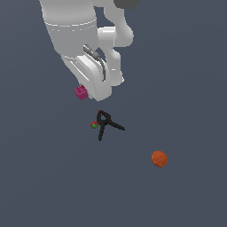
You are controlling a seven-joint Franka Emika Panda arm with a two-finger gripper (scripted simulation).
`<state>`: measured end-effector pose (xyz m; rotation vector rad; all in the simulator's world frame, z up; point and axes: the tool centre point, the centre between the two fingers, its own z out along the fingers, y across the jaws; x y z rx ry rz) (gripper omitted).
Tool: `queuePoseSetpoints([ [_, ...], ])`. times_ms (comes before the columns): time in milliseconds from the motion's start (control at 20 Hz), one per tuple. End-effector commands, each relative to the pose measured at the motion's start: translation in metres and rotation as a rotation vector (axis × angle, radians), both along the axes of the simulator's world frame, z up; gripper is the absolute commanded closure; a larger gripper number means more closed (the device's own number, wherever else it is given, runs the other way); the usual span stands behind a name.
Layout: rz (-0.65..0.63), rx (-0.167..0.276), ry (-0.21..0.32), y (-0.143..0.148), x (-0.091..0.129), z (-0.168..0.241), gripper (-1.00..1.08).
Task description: Pick up a designated object from a clutter of objects.
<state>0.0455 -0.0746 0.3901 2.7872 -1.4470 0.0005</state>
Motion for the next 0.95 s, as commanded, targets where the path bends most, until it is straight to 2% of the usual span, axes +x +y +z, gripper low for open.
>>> queuePoseSetpoints([
  [0, 0.0, 0.001, 0.0, 0.006, 0.008, 0.014, 1.08],
  [450, 0.0, 0.001, 0.0, 0.018, 0.025, 0.043, 1.08],
  [900, 0.0, 0.001, 0.0, 0.021, 0.03, 0.05, 1.08],
])
